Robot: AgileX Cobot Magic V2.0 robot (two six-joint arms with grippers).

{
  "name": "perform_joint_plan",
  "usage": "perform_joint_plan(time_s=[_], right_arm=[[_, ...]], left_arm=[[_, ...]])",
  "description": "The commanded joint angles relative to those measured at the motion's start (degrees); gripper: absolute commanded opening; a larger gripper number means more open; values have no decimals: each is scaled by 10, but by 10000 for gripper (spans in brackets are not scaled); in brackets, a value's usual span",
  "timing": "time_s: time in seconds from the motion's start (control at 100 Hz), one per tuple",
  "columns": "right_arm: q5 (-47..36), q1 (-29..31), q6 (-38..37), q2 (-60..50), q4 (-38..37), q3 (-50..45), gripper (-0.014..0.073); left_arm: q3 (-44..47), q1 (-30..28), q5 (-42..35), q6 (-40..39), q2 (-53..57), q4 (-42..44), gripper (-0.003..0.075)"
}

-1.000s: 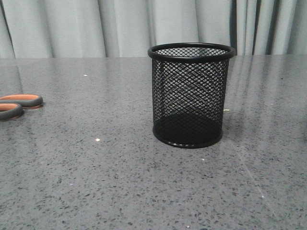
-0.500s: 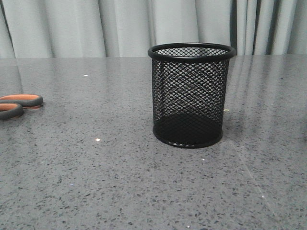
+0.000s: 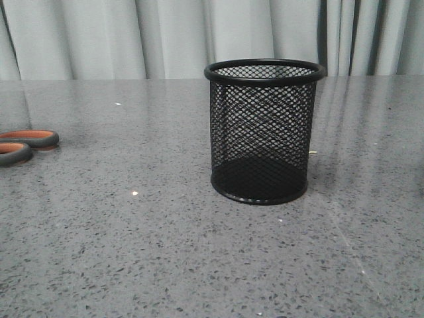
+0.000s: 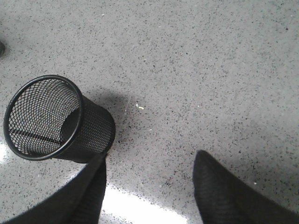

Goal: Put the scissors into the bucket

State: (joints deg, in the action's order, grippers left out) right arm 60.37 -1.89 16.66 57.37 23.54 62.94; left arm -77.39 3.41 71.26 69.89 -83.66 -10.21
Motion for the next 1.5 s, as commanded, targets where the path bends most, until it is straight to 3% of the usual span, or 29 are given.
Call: perform_joint_plan(time_s=[0.0, 0.41, 1.49], right_arm=[[-22, -12, 7, -5, 15, 19, 373], [-27, -63, 7, -5, -13, 19, 373], [-27, -82, 7, -5, -13, 19, 373]], left_arm=[[-18, 0, 19, 32, 0, -3, 443], [-18, 0, 19, 119, -67, 6, 442], [-18, 0, 7, 152, -142, 19, 442]])
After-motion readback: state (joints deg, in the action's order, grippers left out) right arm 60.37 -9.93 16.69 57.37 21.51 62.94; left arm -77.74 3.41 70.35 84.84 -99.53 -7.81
